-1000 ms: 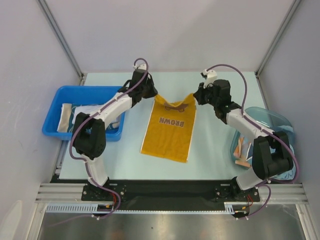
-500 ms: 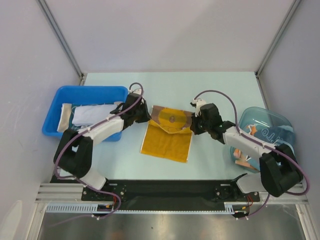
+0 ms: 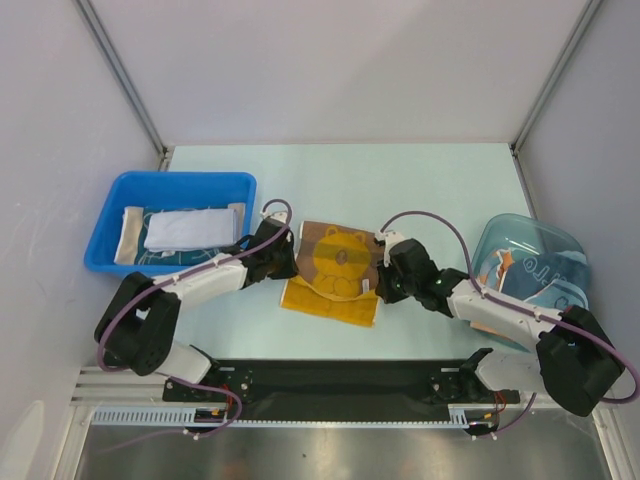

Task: Fold and stack the towels
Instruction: Fold the towel

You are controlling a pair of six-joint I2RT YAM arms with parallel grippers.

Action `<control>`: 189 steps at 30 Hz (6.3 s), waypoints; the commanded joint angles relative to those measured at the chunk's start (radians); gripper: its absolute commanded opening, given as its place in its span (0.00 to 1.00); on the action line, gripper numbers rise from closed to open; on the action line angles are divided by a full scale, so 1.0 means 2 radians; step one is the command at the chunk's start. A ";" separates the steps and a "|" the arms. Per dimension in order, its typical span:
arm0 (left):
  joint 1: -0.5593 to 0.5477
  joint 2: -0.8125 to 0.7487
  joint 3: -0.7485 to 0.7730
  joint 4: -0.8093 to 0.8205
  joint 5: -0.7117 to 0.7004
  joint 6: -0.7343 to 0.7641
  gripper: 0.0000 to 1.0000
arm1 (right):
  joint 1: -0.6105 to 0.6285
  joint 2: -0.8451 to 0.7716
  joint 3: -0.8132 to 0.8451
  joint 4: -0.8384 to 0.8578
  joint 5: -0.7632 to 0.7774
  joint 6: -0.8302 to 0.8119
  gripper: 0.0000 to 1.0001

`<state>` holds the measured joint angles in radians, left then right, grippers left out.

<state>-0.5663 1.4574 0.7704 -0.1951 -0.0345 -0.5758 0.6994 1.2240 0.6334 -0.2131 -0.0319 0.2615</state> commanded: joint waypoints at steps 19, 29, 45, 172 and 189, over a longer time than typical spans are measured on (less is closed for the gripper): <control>-0.027 -0.032 -0.023 -0.051 -0.050 -0.034 0.44 | 0.027 -0.027 -0.048 0.031 -0.008 0.023 0.00; -0.028 -0.010 -0.028 -0.047 -0.053 -0.047 0.41 | 0.027 -0.025 -0.046 0.034 -0.009 0.022 0.00; -0.042 -0.002 0.014 -0.097 -0.086 -0.031 0.14 | 0.026 -0.025 -0.046 0.031 -0.003 0.017 0.00; -0.047 0.000 -0.036 -0.133 -0.080 -0.005 0.27 | -0.205 0.192 0.048 0.116 -0.081 0.013 0.11; -0.027 0.076 0.232 -0.185 -0.024 0.247 0.65 | -0.254 0.198 0.134 -0.002 -0.236 -0.054 0.44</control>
<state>-0.6479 1.5429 1.1748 -0.6102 -0.1417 -0.2867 0.2039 1.5894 0.8429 -0.1696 -0.4011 0.2127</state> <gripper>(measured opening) 0.647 0.450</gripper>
